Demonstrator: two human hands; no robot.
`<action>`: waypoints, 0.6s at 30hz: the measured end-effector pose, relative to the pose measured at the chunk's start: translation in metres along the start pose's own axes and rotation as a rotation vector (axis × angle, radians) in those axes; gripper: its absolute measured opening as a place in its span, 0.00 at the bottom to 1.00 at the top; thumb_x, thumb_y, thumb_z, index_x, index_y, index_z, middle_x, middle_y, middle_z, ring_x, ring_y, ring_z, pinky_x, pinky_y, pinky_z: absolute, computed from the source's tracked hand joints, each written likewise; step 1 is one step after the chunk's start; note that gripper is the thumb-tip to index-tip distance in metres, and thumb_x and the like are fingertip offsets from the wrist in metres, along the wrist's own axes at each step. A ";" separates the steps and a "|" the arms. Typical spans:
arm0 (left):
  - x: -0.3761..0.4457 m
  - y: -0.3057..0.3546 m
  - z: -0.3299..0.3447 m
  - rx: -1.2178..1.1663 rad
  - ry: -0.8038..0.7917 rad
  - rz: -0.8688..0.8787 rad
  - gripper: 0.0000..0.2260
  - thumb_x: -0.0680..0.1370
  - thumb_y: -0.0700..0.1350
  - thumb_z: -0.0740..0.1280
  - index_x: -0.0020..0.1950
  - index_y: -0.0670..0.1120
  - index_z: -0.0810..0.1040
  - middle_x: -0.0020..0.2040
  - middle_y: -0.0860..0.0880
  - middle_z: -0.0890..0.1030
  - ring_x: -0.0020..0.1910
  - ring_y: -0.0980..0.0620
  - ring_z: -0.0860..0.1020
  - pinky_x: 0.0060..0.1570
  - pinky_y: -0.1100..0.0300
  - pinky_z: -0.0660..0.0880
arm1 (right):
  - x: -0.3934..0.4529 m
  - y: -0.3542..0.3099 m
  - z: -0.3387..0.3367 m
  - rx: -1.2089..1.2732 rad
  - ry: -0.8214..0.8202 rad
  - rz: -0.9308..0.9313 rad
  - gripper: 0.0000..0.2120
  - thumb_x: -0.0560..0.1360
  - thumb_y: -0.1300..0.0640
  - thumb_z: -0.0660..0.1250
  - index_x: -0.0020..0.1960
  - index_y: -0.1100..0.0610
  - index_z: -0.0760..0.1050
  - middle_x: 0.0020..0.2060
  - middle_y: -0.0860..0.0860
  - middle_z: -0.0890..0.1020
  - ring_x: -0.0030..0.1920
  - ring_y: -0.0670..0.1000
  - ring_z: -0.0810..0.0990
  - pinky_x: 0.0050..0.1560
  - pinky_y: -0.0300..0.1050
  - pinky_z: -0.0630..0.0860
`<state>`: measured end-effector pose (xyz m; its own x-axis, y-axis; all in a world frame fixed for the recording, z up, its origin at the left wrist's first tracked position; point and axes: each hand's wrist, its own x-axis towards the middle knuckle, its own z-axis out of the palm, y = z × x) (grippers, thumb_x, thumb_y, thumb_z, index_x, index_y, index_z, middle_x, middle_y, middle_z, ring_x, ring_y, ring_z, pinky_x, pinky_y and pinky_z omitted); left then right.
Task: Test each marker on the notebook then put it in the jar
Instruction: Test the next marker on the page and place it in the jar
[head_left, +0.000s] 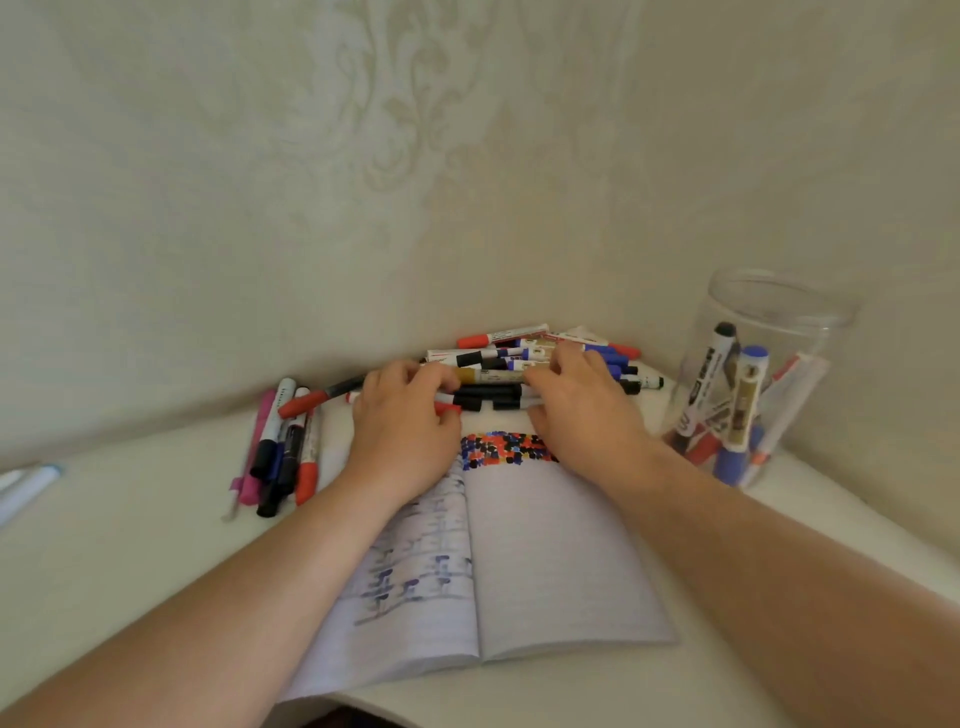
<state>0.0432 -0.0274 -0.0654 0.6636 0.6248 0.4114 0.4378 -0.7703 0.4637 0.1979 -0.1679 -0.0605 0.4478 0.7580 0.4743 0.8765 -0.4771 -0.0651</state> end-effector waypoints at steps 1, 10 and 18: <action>0.000 0.000 -0.001 -0.005 0.000 -0.003 0.11 0.79 0.48 0.67 0.59 0.60 0.76 0.62 0.55 0.72 0.66 0.51 0.65 0.63 0.55 0.60 | 0.002 0.001 0.001 -0.006 0.016 -0.004 0.10 0.80 0.57 0.70 0.60 0.57 0.79 0.61 0.57 0.73 0.61 0.60 0.73 0.52 0.57 0.80; -0.002 -0.004 -0.004 -0.183 0.070 0.340 0.15 0.83 0.54 0.61 0.66 0.55 0.79 0.63 0.61 0.73 0.65 0.59 0.67 0.66 0.57 0.63 | -0.016 -0.021 -0.064 0.533 0.285 -0.043 0.04 0.85 0.50 0.63 0.58 0.49 0.72 0.41 0.41 0.76 0.39 0.42 0.74 0.38 0.40 0.68; -0.001 -0.002 -0.002 -0.234 -0.139 0.463 0.14 0.86 0.53 0.59 0.70 0.53 0.74 0.53 0.62 0.76 0.51 0.63 0.73 0.48 0.67 0.67 | -0.018 -0.027 -0.030 1.440 0.188 0.533 0.05 0.86 0.53 0.62 0.54 0.54 0.71 0.37 0.56 0.80 0.31 0.51 0.76 0.31 0.47 0.72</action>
<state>0.0401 -0.0259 -0.0651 0.8361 0.1916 0.5140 -0.0560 -0.9023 0.4274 0.1610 -0.1823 -0.0408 0.8220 0.5276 0.2143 0.1004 0.2361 -0.9665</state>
